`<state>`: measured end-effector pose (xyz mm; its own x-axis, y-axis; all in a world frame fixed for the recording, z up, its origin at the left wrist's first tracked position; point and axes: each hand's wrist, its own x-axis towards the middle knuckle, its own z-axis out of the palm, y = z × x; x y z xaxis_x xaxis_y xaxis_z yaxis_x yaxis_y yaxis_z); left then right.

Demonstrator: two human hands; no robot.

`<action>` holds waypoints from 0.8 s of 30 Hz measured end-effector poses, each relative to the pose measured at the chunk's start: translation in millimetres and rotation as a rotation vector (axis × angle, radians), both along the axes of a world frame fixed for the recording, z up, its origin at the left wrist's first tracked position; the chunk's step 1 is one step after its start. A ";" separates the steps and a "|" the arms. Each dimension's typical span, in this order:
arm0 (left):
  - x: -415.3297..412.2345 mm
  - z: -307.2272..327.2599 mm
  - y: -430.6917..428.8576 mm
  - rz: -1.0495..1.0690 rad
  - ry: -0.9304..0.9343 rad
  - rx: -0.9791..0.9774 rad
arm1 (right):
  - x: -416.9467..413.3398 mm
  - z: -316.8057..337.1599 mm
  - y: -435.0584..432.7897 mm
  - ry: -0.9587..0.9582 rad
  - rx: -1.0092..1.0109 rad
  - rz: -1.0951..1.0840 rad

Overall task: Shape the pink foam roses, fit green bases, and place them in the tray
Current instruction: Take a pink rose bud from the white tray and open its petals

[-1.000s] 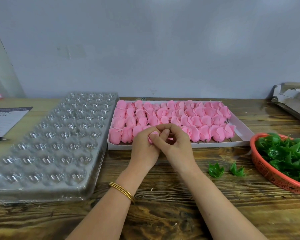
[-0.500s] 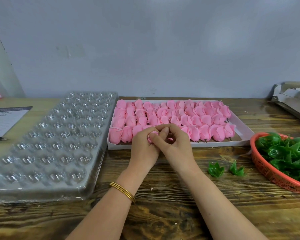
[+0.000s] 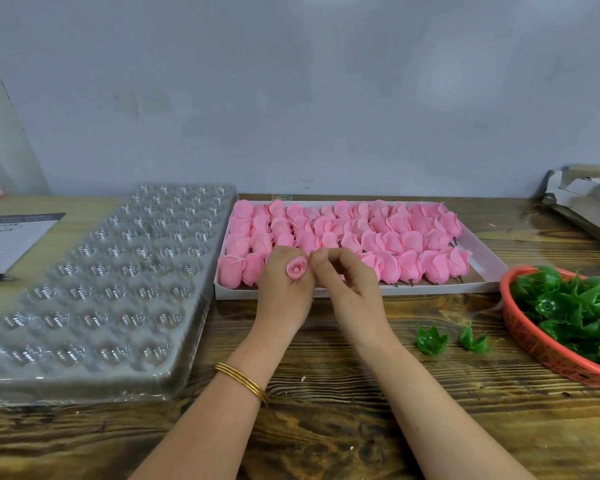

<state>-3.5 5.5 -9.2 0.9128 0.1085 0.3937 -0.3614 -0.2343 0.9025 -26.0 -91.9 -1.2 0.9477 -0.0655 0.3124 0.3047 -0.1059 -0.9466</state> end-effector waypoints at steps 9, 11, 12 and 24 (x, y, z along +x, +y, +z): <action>-2.5 5.3 -1.0 -0.143 0.262 -0.524 | 0.6 -8.1 3.0 -0.023 -0.142 0.096; -3.8 5.8 -2.3 -0.166 0.269 -0.550 | 0.1 -8.6 4.1 -0.036 -0.161 0.080; -4.1 6.0 -2.8 -0.181 0.269 -0.557 | 0.1 -8.9 4.2 -0.040 -0.157 0.069; -1.1 4.3 3.1 -0.260 0.239 -0.525 | 2.2 -8.9 1.1 -0.032 -0.107 0.134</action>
